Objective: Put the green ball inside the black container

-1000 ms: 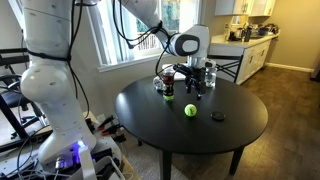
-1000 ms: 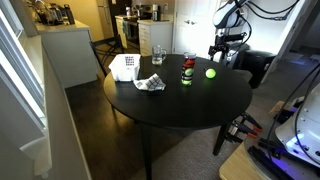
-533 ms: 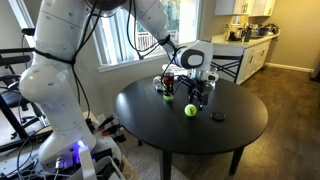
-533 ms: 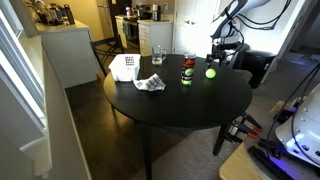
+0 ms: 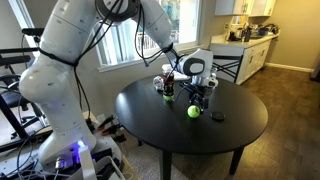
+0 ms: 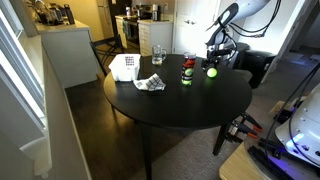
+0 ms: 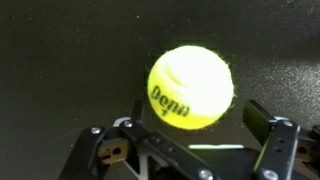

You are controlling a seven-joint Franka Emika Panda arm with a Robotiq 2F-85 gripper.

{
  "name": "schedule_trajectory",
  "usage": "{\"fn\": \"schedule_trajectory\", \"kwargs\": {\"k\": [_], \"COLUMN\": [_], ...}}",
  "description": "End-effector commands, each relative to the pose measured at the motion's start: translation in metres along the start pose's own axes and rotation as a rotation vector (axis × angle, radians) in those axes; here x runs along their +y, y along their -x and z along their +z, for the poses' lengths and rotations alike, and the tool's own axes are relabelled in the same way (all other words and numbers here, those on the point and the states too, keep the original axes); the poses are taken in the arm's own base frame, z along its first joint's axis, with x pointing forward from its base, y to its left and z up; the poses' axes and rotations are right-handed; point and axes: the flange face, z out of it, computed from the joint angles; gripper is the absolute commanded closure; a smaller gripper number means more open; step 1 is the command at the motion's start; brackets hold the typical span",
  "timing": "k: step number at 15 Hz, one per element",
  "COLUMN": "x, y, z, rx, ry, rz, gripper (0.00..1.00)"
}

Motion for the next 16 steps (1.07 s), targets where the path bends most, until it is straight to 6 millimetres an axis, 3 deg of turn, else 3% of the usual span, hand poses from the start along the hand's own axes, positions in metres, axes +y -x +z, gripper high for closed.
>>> {"fn": "schedule_trajectory", "kwargs": {"k": [1,16], "x": [-0.005,-0.011], "y": [0.001,0.014], "z": [-0.003,-0.011], "rx": [0.022,-0.043], "ry": [-0.027,-0.029], "rz": [-0.016,-0.052], "gripper": [0.0,0.0]}}
